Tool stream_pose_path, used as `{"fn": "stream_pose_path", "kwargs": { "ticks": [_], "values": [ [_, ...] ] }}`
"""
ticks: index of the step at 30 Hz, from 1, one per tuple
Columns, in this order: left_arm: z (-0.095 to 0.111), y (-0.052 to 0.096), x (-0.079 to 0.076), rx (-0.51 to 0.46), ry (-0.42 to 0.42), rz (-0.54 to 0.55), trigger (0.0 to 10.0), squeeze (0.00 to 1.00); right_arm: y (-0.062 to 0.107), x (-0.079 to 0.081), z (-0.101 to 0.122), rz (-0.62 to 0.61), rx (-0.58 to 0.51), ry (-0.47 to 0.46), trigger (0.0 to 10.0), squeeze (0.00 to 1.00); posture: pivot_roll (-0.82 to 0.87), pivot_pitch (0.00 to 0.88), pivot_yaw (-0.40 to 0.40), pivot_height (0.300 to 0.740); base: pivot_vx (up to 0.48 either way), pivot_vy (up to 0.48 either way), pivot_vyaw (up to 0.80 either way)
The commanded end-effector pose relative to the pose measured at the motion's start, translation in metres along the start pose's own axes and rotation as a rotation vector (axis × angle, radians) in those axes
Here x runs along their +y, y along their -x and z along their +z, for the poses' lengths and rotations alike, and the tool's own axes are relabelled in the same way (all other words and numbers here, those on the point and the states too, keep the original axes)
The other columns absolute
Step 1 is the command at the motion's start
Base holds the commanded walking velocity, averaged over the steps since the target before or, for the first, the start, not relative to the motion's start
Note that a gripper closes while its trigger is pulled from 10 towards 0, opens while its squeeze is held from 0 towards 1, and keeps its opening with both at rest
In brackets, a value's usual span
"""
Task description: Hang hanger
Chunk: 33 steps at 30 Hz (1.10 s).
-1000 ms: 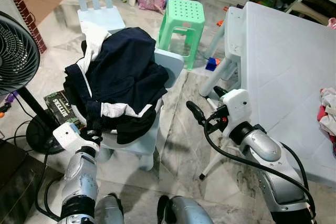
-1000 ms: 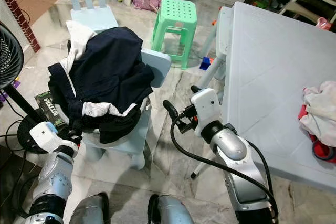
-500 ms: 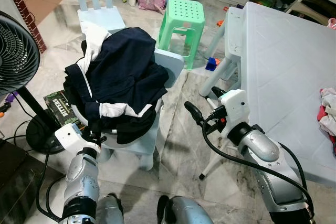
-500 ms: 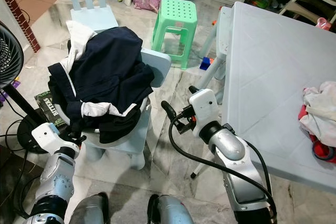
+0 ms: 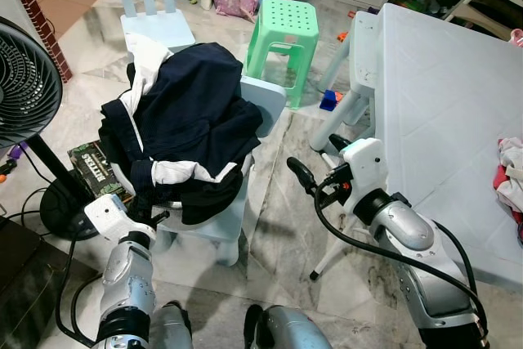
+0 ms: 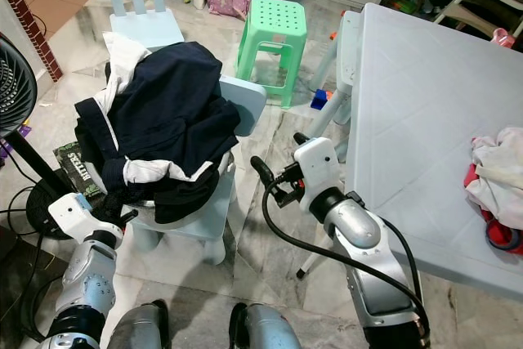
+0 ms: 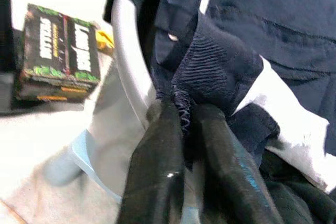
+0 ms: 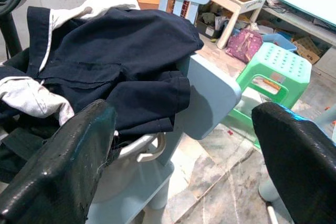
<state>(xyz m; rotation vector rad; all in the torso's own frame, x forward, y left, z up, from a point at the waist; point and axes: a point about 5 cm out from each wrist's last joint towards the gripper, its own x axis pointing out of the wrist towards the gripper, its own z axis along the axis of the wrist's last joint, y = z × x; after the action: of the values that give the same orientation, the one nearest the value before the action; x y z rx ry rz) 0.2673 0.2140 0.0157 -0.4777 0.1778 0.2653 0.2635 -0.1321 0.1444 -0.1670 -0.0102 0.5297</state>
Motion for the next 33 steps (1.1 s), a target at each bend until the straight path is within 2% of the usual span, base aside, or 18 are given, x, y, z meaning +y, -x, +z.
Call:
{"fn": "stream_pose_path", "kwargs": {
  "ticks": [1,5,7,8,10,12,14,15,17,18,21,22,23,25,26,27,30,33],
  "values": [
    [-0.001,0.002,-0.001,0.003,-0.065,-0.011,0.0,0.00,-0.001,-0.003,-0.002,-0.014,0.002,0.003,10.0,0.00,-0.04,0.125,-0.174,0.740,0.000,0.000,0.00],
    [0.014,0.001,-0.005,-0.054,-0.278,-0.079,0.0,0.00,-0.007,-0.001,-0.001,-0.019,-0.016,-0.008,10.0,0.00,-0.02,0.107,-0.160,0.740,0.000,0.000,0.00],
    [0.019,0.000,-0.006,-0.071,-0.337,-0.099,0.0,0.00,-0.010,0.000,-0.001,-0.022,-0.023,-0.012,10.0,0.00,-0.01,0.100,-0.151,0.740,0.000,0.000,0.00],
    [0.028,0.000,-0.007,-0.102,-0.448,-0.124,0.0,0.00,-0.013,0.000,-0.001,-0.029,-0.033,-0.022,10.0,0.00,0.00,0.088,-0.138,0.740,0.000,0.000,0.00],
    [0.036,0.000,-0.011,-0.133,-0.530,-0.153,0.0,0.00,-0.014,0.000,0.000,-0.039,-0.043,-0.032,10.0,0.00,0.01,0.079,-0.124,0.740,0.000,0.000,0.00],
    [0.038,0.000,-0.012,-0.143,-0.552,-0.164,0.0,0.00,-0.016,0.000,0.000,-0.043,-0.046,-0.037,10.0,0.00,0.02,0.075,-0.120,0.740,0.000,0.000,0.00],
    [0.048,-0.001,-0.018,-0.172,-0.638,-0.205,0.0,0.00,-0.018,0.001,-0.001,-0.056,-0.057,-0.047,10.0,0.00,0.03,0.061,-0.105,0.740,0.000,0.000,0.00],
    [0.062,-0.002,-0.027,-0.226,-0.682,-0.234,0.0,0.00,-0.021,0.001,-0.001,-0.078,-0.067,-0.064,10.0,0.00,0.04,0.048,-0.089,0.740,0.000,0.000,0.00],
    [0.067,-0.003,-0.030,-0.243,-0.692,-0.241,0.0,0.00,-0.022,0.001,-0.002,-0.086,-0.069,-0.072,10.0,0.00,0.05,0.041,-0.083,0.740,0.000,0.000,0.00],
    [0.082,-0.004,-0.042,-0.298,-0.727,-0.272,0.0,0.00,-0.024,0.001,-0.003,-0.114,-0.074,-0.084,10.0,0.00,0.06,0.025,-0.067,0.740,0.000,0.000,0.00],
    [0.100,-0.006,-0.065,-0.373,-0.763,-0.331,0.0,0.00,-0.026,-0.002,-0.005,-0.167,-0.084,-0.083,10.0,0.00,0.07,0.001,-0.047,0.740,0.000,0.000,0.00],
    [0.104,-0.006,-0.072,-0.395,-0.767,-0.352,0.0,0.00,-0.027,-0.004,-0.006,-0.185,-0.085,-0.083,10.0,0.00,0.07,0.000,-0.037,0.740,0.000,0.000,0.00],
    [0.104,-0.006,-0.072,-0.395,-0.767,-0.352,0.0,0.00,-0.027,-0.004,-0.006,-0.185,-0.085,-0.083,10.0,0.00,0.07,0.000,-0.037,0.740,0.000,0.000,0.00],
    [0.111,-0.004,-0.087,-0.436,-0.783,-0.394,0.0,0.00,-0.028,-0.008,-0.008,-0.234,-0.082,-0.085,10.0,0.00,0.07,0.000,-0.023,0.740,0.000,0.000,0.00],
    [0.111,-0.004,-0.087,-0.436,-0.783,-0.394,0.0,0.00,-0.028,-0.008,-0.008,-0.234,-0.082,-0.085,10.0,0.00,0.07,0.000,-0.023,0.740,0.000,0.000,0.00],
    [0.115,0.003,-0.102,-0.477,-0.799,-0.429,0.0,0.00,-0.025,-0.015,-0.014,-0.298,-0.067,-0.092,10.0,0.00,0.06,0.000,-0.008,0.740,0.000,0.000,0.00],
    [0.116,0.008,-0.109,-0.494,-0.800,-0.440,0.0,0.00,-0.022,-0.019,-0.018,-0.331,-0.056,-0.095,10.0,0.00,0.06,0.000,-0.005,0.740,0.000,0.000,0.00],
    [0.115,0.017,-0.112,-0.507,-0.820,-0.401,0.0,0.00,-0.015,-0.027,-0.024,-0.404,-0.039,-0.108,10.0,0.00,0.05,0.000,0.017,0.740,0.000,0.000,0.00]
  ]
}}
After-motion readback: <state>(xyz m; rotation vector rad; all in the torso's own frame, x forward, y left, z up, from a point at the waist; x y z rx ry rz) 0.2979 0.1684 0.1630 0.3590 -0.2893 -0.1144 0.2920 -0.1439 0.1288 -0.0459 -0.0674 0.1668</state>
